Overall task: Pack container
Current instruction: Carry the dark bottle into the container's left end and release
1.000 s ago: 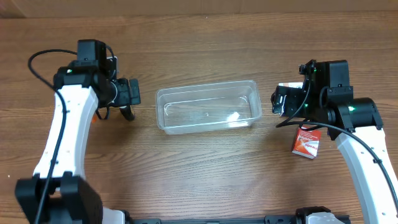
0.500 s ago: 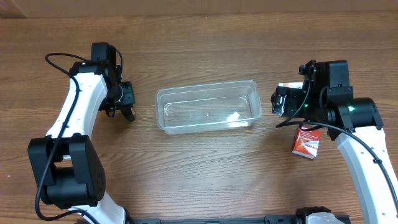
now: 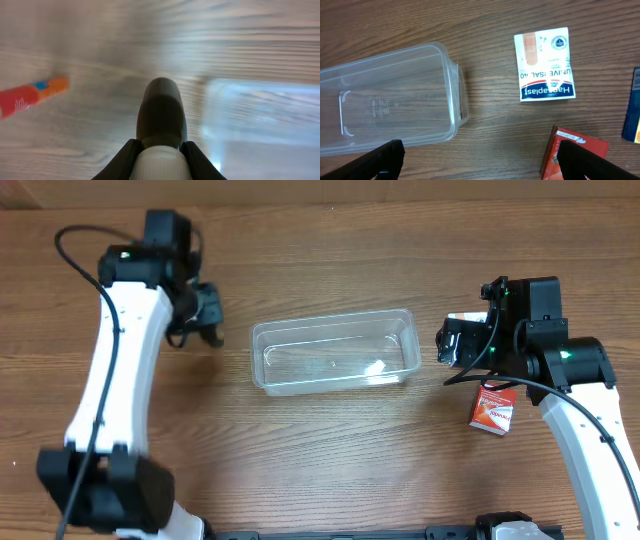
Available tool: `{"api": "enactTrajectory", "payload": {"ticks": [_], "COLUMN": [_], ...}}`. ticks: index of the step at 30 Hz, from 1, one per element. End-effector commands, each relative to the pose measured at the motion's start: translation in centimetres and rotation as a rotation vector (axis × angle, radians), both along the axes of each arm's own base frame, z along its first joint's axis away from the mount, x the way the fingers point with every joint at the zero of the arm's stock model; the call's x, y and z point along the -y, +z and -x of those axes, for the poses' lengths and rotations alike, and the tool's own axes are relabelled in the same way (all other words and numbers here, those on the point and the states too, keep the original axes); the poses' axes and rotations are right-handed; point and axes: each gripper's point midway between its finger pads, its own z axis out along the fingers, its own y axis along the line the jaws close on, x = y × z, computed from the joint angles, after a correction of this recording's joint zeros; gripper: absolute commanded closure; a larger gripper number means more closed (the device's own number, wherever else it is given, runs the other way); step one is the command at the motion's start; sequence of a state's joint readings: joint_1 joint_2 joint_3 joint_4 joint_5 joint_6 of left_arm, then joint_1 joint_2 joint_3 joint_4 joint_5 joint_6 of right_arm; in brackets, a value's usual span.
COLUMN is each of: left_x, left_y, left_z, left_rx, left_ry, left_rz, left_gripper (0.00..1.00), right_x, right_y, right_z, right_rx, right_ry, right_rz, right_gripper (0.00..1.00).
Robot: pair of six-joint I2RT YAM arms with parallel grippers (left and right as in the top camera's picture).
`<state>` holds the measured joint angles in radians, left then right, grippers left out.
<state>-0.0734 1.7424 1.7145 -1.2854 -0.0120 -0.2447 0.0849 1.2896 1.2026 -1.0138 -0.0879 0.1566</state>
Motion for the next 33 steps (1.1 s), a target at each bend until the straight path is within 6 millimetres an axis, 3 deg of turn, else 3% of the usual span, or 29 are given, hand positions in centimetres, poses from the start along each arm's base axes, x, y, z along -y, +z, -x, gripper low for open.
{"api": "enactTrajectory", "payload": {"ticks": [1,4,8,12,18,22,27,28,29,30,33], "left_x": [6.6,11.0,12.8,12.7,9.2,7.9,7.8,7.9,8.3,8.9,9.3], "left_y": [7.3,6.4,3.1,-1.9,-7.2,-8.2,-8.2,-8.2,-8.2,-8.3,-8.3], "left_z": [2.1,3.7,3.7,2.5,0.5,-0.5,-0.4,-0.6,-0.8,-0.9,-1.3], "left_rx": [0.177,0.136,0.038,-0.093,-0.203,-0.210,-0.214,-0.207,-0.198,-0.194,-0.179], "left_ry": [-0.097,-0.175,-0.167,-0.154,-0.133,-0.112,-0.110,-0.110,-0.112,-0.116,-0.117], "left_rz": [0.065,0.072,0.026,-0.038,-0.178,-0.177,-0.182,-0.177,-0.160,-0.127,-0.108], "left_gripper": [0.96,0.96,0.96,0.96,0.96,0.96,0.96,0.92,0.77,0.72,0.70], "right_x": [0.1,0.1,0.1,0.1,0.1,0.1,0.2,0.2,0.2,0.2,0.2], "right_y": [1.1,1.1,1.1,1.0,1.0,1.0,1.0,1.0,1.0,1.0,1.0], "right_z": [-0.6,-0.6,-0.6,-0.5,-0.4,-0.4,-0.4,-0.4,-0.4,-0.4,-0.4], "right_rx": [0.035,0.034,0.034,0.028,0.026,0.026,0.025,0.024,0.025,0.025,0.026], "right_ry": [-0.003,-0.003,-0.003,-0.003,-0.003,-0.003,-0.003,-0.003,-0.003,-0.003,-0.003], "right_rz": [0.006,0.005,0.005,0.006,0.006,0.006,0.006,0.006,0.006,0.006,0.006], "right_gripper": [0.00,0.00,0.00,0.00,0.00,0.00,0.00,0.00,0.00,0.00,0.00]}}
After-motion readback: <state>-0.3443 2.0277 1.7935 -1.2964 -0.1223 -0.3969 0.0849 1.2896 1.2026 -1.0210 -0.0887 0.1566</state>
